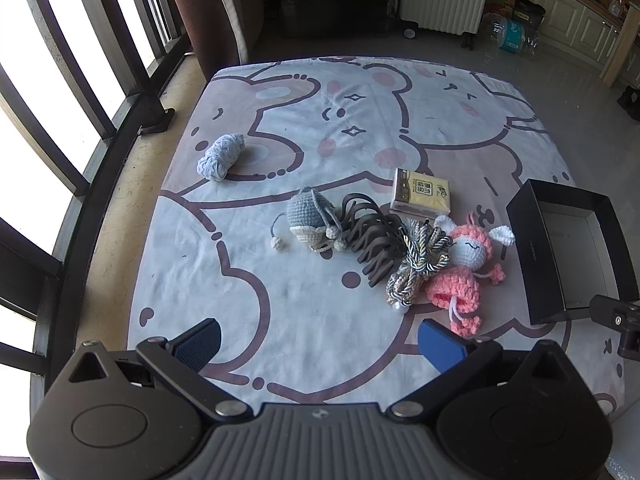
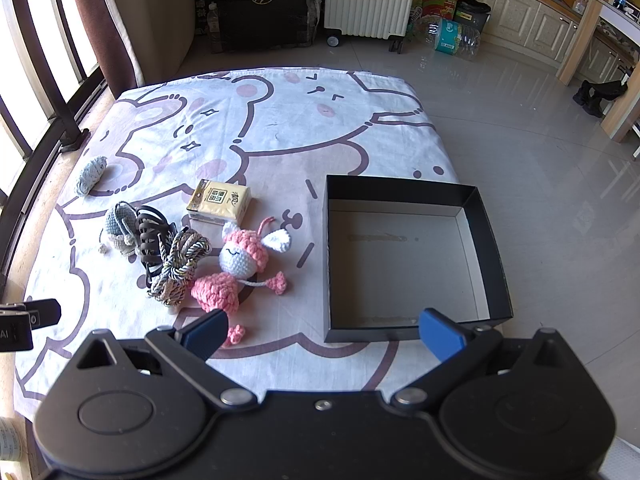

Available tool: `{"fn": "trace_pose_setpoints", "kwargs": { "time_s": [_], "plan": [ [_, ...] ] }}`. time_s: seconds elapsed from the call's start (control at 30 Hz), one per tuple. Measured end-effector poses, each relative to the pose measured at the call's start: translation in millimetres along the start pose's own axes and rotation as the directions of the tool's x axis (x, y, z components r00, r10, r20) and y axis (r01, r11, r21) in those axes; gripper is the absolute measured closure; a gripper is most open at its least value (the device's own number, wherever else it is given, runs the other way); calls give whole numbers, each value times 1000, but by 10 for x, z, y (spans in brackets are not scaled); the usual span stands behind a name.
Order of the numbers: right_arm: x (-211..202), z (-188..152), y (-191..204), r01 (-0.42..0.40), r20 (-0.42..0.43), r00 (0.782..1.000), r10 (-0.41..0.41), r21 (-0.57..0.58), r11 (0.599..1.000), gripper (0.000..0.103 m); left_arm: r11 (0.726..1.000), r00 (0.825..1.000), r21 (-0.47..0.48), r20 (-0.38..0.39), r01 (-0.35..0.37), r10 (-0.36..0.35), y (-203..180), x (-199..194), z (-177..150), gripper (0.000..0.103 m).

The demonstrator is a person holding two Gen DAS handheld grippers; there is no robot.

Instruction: Organize objects

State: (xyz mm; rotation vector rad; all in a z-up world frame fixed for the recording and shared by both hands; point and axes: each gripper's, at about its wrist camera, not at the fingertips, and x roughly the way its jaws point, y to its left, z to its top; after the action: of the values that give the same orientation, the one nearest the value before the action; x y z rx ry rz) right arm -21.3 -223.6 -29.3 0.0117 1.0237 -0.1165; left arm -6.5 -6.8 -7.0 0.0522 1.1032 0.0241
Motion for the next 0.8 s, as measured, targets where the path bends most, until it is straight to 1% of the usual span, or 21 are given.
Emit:
{"fn": "trace_pose_setpoints", "kwargs": {
  "time_s": [0.8],
  "plan": [
    [5,2,26,0,-2,1000,0,0,1000,0,1000,1000,0,-1,2,-2,5,1,6,0]
  ]
}}
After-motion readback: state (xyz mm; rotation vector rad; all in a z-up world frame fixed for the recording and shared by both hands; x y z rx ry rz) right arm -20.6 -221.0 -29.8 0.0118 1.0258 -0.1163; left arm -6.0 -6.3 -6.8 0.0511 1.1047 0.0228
